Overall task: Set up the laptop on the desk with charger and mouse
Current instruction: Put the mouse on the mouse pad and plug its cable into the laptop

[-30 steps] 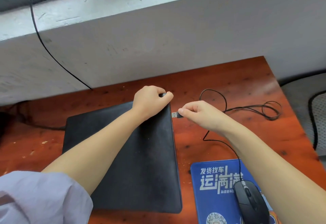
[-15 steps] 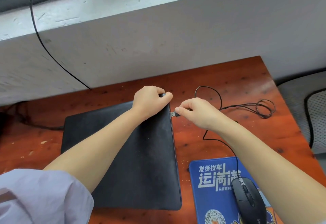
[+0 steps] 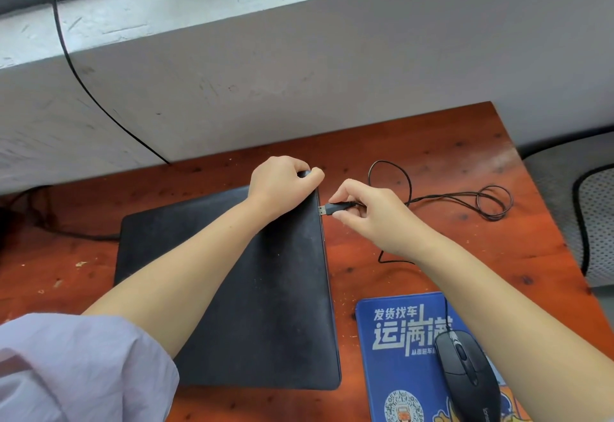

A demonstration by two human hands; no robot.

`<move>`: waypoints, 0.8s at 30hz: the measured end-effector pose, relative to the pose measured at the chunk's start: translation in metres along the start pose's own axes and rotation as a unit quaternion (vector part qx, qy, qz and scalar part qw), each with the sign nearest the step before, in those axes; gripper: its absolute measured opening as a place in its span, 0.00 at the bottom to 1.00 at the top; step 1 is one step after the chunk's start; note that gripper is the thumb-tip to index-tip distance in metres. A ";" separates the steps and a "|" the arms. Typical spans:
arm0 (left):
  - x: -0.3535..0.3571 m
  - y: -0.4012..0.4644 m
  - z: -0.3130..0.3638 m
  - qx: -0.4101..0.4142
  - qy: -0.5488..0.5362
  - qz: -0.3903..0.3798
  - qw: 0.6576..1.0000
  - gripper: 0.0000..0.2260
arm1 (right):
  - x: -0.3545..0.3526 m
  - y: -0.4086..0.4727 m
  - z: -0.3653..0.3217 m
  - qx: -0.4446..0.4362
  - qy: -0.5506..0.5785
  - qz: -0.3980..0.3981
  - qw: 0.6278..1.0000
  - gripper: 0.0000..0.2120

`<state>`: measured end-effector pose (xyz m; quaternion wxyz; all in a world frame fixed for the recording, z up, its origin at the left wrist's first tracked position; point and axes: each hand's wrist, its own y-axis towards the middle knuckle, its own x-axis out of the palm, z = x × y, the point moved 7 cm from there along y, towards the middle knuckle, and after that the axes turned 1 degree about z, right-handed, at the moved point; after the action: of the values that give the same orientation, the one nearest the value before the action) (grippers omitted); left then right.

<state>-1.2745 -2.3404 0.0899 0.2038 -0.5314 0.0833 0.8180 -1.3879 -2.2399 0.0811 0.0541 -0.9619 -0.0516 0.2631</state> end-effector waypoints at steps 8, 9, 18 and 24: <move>0.005 0.001 -0.001 -0.008 0.007 -0.004 1.000 0.16 | 0.010 0.000 0.001 -0.018 0.007 0.042 0.999 0.04; 0.007 0.002 -0.002 -0.009 0.008 -0.006 1.000 0.16 | 0.011 0.001 0.004 -0.015 0.005 0.041 0.999 0.04; 0.050 0.020 -0.022 -0.052 0.044 -0.058 0.996 0.17 | 0.024 -0.019 0.022 0.016 -0.115 0.111 0.987 0.08; 0.068 0.024 -0.032 -0.085 0.051 -0.069 0.993 0.17 | 0.065 -0.027 0.035 0.115 -0.322 0.046 0.939 0.17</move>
<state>-1.2818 -2.3567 0.0132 0.2095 -0.5919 -0.0129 0.7782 -1.3519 -2.2022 0.0217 0.1328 -0.8144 0.0087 0.5648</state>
